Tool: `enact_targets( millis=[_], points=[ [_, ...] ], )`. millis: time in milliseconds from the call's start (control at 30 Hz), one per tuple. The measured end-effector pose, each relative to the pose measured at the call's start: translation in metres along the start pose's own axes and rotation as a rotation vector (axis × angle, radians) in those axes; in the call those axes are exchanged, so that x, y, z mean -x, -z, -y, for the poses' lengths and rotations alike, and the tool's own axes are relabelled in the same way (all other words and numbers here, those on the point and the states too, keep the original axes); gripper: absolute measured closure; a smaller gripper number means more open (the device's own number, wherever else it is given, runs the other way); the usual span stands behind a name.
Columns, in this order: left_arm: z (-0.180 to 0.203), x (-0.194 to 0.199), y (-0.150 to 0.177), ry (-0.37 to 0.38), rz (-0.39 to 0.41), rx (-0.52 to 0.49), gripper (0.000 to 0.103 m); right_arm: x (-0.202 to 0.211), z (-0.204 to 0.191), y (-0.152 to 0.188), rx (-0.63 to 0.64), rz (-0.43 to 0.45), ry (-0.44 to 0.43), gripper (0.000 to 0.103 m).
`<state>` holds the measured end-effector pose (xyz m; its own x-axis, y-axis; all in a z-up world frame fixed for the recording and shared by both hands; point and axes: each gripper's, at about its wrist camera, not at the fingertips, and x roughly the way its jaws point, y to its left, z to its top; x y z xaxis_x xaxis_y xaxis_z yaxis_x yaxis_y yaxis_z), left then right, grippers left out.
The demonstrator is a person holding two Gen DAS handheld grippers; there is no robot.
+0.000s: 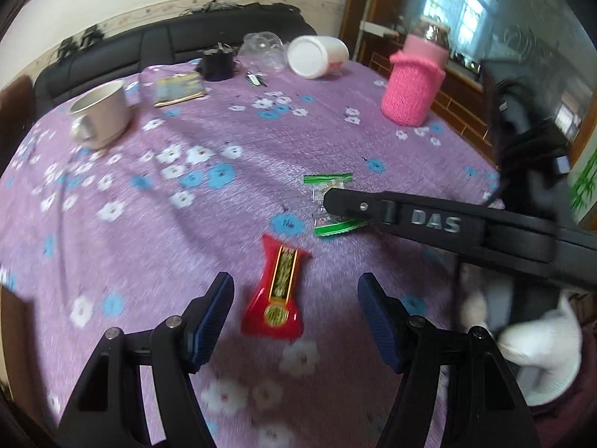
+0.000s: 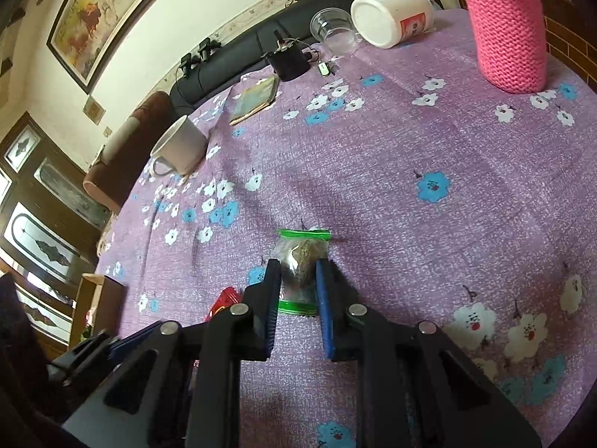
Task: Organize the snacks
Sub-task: 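Grasp the red gold-label packet with the left tool while the right tool grasps the green-zip bag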
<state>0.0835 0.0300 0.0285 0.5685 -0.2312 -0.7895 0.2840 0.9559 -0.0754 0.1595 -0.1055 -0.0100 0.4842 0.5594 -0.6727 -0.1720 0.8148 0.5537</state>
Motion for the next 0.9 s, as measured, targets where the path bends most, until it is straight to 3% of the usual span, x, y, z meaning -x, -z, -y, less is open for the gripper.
enact_targets(
  millis=[33, 133, 167, 733, 800, 867, 900],
  points=[
    [0.001, -0.005, -0.002, -0.009, -0.008, -0.006, 0.039, 0.001, 0.001, -0.001, -0.004, 0.001, -0.004, 0.083],
    [-0.002, -0.017, -0.003, -0.041, -0.038, 0.001, 0.079, 0.004, 0.002, -0.001, -0.008, 0.008, -0.014, 0.083],
    [-0.004, -0.016, -0.002, -0.049, -0.025, 0.007, 0.082, 0.004, 0.002, -0.002, -0.007, 0.01, -0.014, 0.083],
    [-0.065, 0.069, 0.037, 0.007, 0.093, 0.244, 0.084, 0.009, -0.026, 0.017, 0.082, 0.016, -0.036, 0.083],
    [-0.062, 0.069, 0.037, -0.009, 0.087, 0.23, 0.08, 0.009, -0.027, 0.018, 0.075, 0.016, -0.036, 0.083],
    [-0.058, 0.064, 0.037, 0.005, 0.084, 0.222, 0.052, 0.009, -0.026, 0.019, 0.059, 0.011, -0.047, 0.083],
    [-0.055, 0.059, 0.036, 0.016, 0.083, 0.216, 0.047, 0.009, -0.026, 0.019, 0.058, 0.011, -0.051, 0.083]
  ],
)
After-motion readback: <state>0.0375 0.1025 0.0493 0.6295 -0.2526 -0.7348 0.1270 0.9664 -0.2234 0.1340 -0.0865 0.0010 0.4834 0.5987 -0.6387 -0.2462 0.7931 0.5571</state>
